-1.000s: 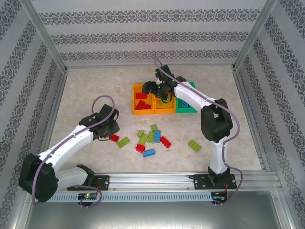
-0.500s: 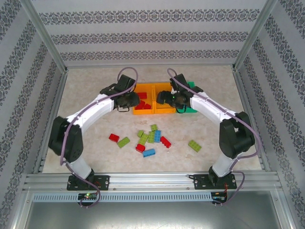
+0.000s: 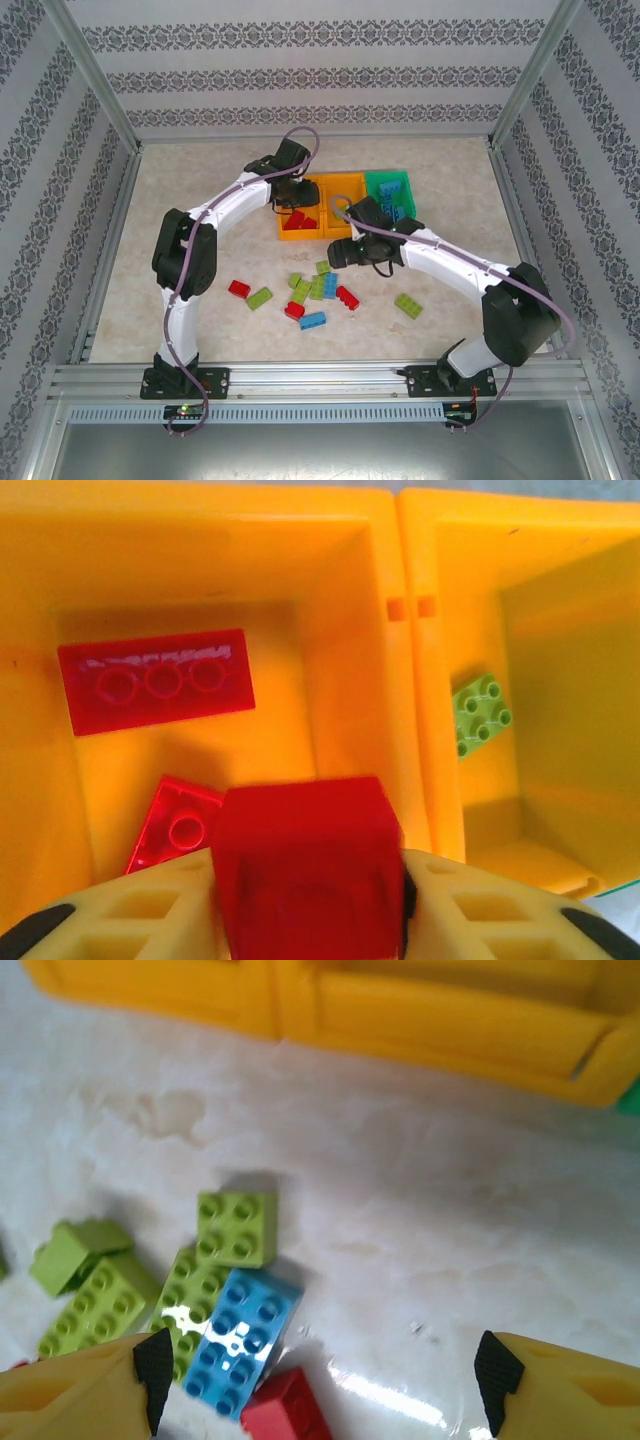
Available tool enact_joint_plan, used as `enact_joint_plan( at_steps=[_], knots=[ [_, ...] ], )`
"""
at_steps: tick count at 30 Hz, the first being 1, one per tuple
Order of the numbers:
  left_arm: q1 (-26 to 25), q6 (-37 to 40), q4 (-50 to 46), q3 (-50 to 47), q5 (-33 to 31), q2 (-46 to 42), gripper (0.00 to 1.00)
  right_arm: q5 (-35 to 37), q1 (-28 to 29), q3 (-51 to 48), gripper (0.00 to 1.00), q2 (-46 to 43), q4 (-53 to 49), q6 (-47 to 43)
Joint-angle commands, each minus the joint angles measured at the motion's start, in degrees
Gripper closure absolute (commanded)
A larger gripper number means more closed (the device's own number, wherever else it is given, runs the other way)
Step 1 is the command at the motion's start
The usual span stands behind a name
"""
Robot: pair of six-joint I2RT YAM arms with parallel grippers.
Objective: Sort the legos into containers by color
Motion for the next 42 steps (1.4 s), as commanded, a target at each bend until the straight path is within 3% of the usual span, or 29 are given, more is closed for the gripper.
enact_joint_plan(
  at_steps=[1, 13, 19, 35, 38, 42],
  knots=[
    [0.53, 0.23, -3.37, 1.16, -1.38, -0.51, 0.44, 1.14, 1.83, -2.64, 0.2, -1.73, -1.86, -3.2],
    [0.01, -0.01, -1.52, -4.3, -3.61, -8.7, 0.18, -0.07, 7.42, -3.54, 0.24, 0.19, -4.43, -4.85],
    [0.04, 3.51, -2.3, -7.84, -9.22, -16.03, 0.01, 1.75, 9.04, -3.46, 0.28, 2.04, -6.08, -5.2],
    [2.79, 2.07, -0.11, -21.98, -11.99, -27.32, 0.01, 2.65, 10.07, -3.41, 0.33, 8.66, -6.94, -6.02],
    [3.47, 2.07, -0.09, -23.72, -12.9, -28.71, 0.01, 3.21, 10.12, -3.12, 0.39, 10.2, -7.33, -6.24],
    [4.38, 1.8, -0.1, -25.72, -13.32, -30.02, 0.0, 4.0, 10.36, -3.17, 0.6, 9.52, -7.41, -5.65]
  ],
)
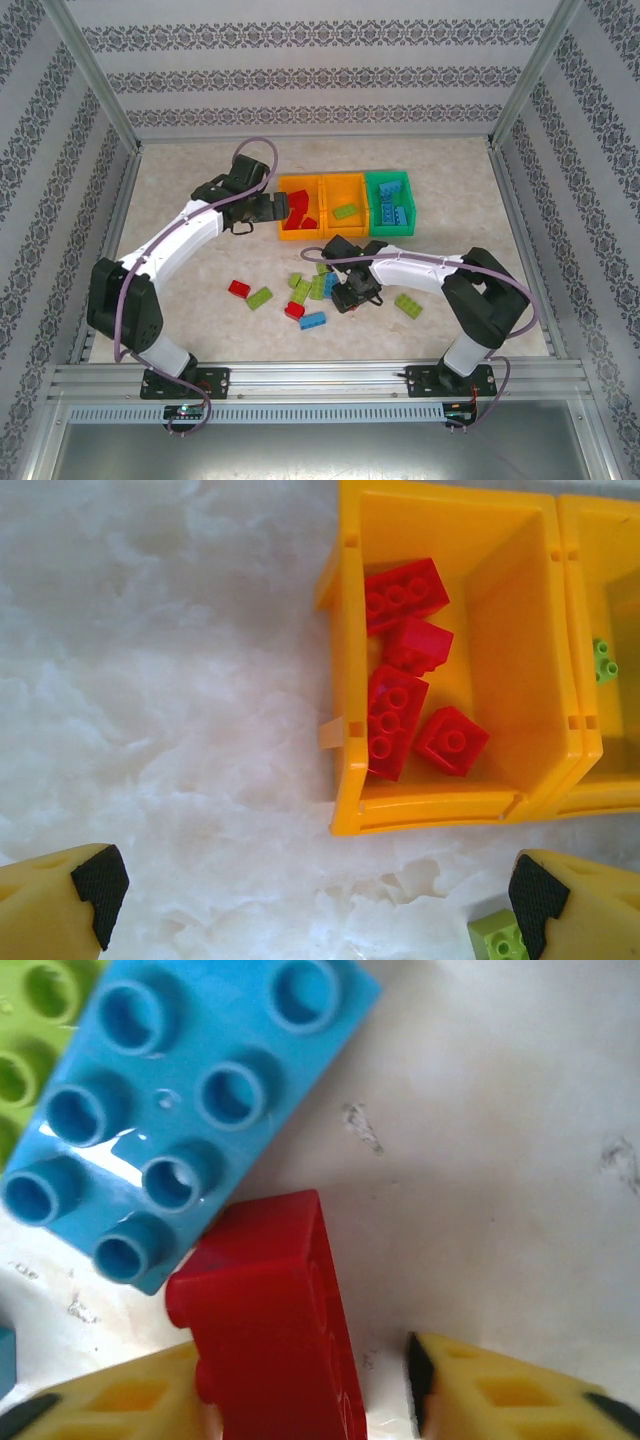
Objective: Sort the legos into containers by color
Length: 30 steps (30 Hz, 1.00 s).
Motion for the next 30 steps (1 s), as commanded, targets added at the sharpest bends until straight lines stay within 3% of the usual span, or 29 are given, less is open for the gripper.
enact_joint_plan(
  at_steps=[1, 5, 9, 13, 16, 19, 30],
  knots=[
    [1.23, -0.79, 0.59, -1.65, -2.03, -1.67, 0.0, 2.21, 0.9, 0.92, 0.66, -1.47, -1.22, -0.12],
    [2.2, -0.64, -0.3, -3.12, -3.89, -3.33, 0.01, 3.49, 0.9, -0.24, 0.78, -7.82, -0.37, 0.57],
    [3.08, -0.2, -0.89, -4.55, -4.17, -4.95, 0.01, 2.0, -1.03, 0.67, 0.78, -13.82, 2.28, 1.01],
    [3.24, 0.09, -2.38, -5.85, -5.41, -5.86, 0.01, -5.32, -5.6, 4.09, 0.78, -14.93, 8.57, 3.94],
    [3.25, -0.59, -2.67, -7.88, -5.14, -7.03, 0.0, -12.56, -8.15, 8.81, 0.78, -10.66, 15.11, 7.84],
    [3.18, -1.64, -2.88, -10.24, -4.51, -8.26, 0.01, -15.23, -8.39, 17.45, 0.78, -3.76, 15.67, 9.29],
    [3.22, -7.56, -6.95, -15.6, -0.29, -9.2, 0.0, -12.58, -13.47, 43.03, 0.77, 19.31, 7.11, 17.99]
  ],
)
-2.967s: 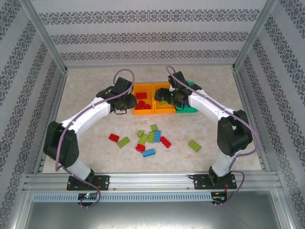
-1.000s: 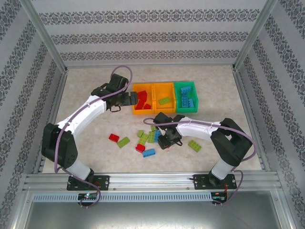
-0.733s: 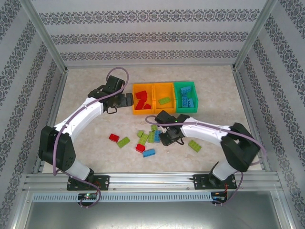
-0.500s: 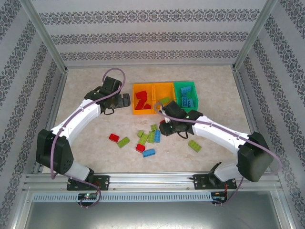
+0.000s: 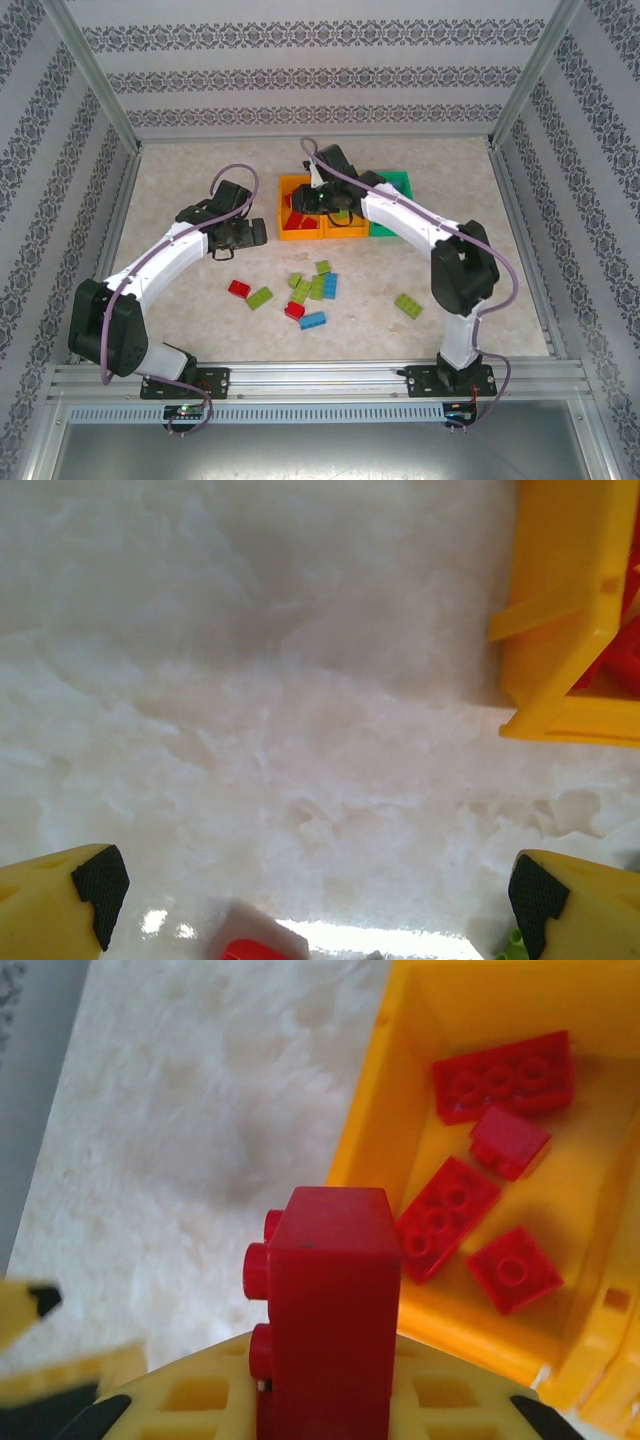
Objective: Sort the legos into containers by color
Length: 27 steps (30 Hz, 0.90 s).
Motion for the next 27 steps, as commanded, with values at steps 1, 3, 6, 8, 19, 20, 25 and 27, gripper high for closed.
enact_joint_plan(
  at_steps=[1, 3, 6, 8, 19, 20, 25, 27],
  knots=[
    [0.49, -4.6, -3.86, -2.03, 2.99, -1.26, 0.01, 1.81, -1.72, 5.04, 0.76, 4.87, -4.57, 4.19],
    [0.52, -6.23, -4.01, -3.36, 4.66, -1.37, 0.01, 2.61, -2.08, 7.46, 0.75, 7.24, -5.41, 4.39],
    [0.5, -9.2, -4.14, -5.72, 6.46, -2.41, 0.01, 2.79, -2.44, 10.64, 0.72, 10.19, -6.57, 4.22],
    [0.48, -10.81, -3.8, -7.6, 8.1, -3.55, 0.01, 3.32, -2.47, 12.85, 0.71, 12.05, -7.84, 3.85],
    [0.5, -20.75, -3.25, -14.96, 13.25, -8.7, 0.01, 3.96, -2.53, 16.52, 0.51, 16.71, -8.92, 3.92],
    [0.5, -21.87, -2.76, -15.51, 13.98, -8.8, 0.01, 3.52, -2.51, 16.54, 0.5, 16.64, -8.71, 3.99],
    [0.52, -26.7, -1.33, -17.14, 17.17, -9.53, 0.0, 2.42, -2.19, 15.51, 0.43, 14.99, -6.66, 4.18],
    [0.5, -28.42, -1.69, -17.57, 16.03, -9.7, 0.0, 2.01, -2.14, 15.43, 0.42, 14.2, -5.99, 4.57]
  ],
)
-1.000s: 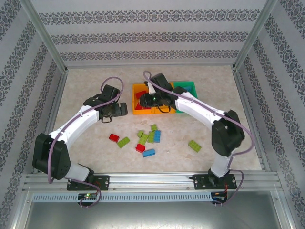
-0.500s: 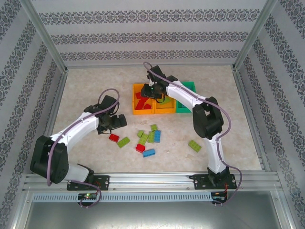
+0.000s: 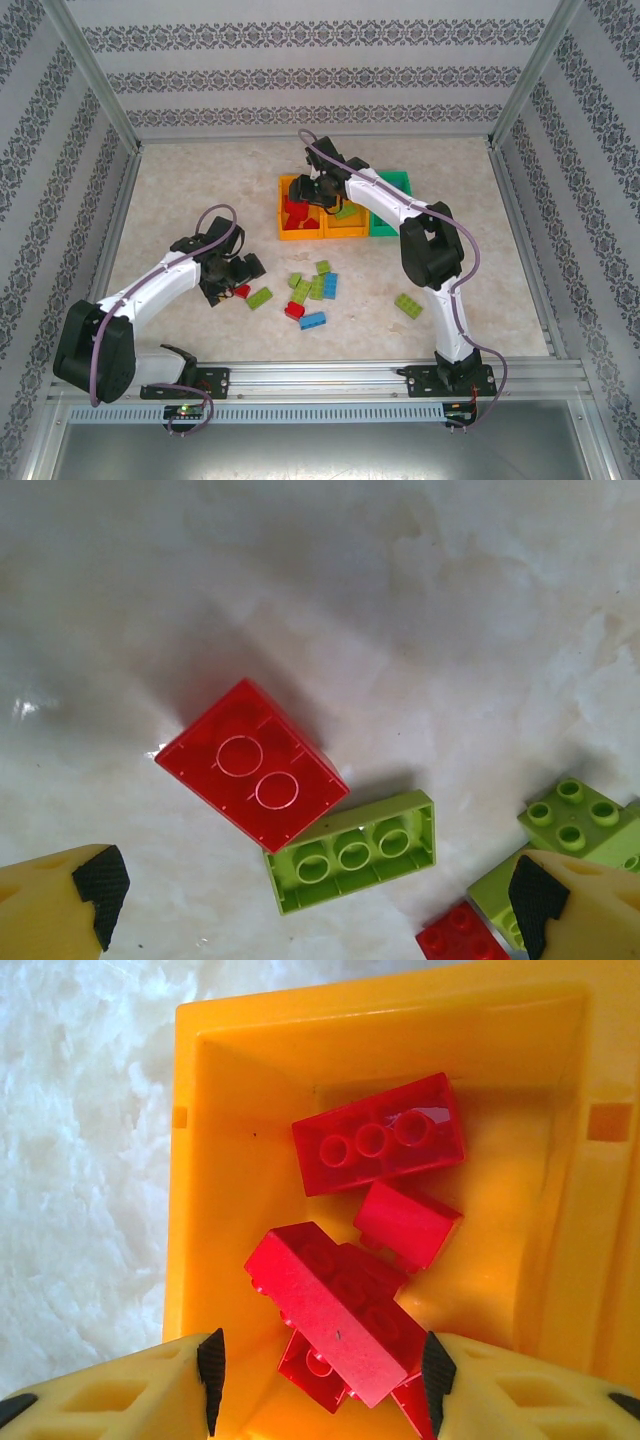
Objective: Sort the legos into containers by color
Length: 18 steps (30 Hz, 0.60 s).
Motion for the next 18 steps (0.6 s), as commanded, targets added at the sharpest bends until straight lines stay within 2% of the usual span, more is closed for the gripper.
enact_joint_plan(
  at_steps=[1, 8, 18],
  knots=[
    [0.44, -6.09, -0.01, -1.16, 0.08, -1.23, 0.01, -1.07, 0.62, 0.28, 0.42, -1.42, 1.41, 0.66],
    [0.44, -13.99, 5.64, -5.04, 0.81, -1.01, 0.01, -1.47, 1.34, -1.98, 0.39, -5.42, 3.91, 1.52],
    [0.8, -15.98, 9.63, -4.7, -1.71, 2.65, 0.13, -0.72, 1.65, -12.22, 0.25, -15.1, 9.87, 0.45]
  ],
)
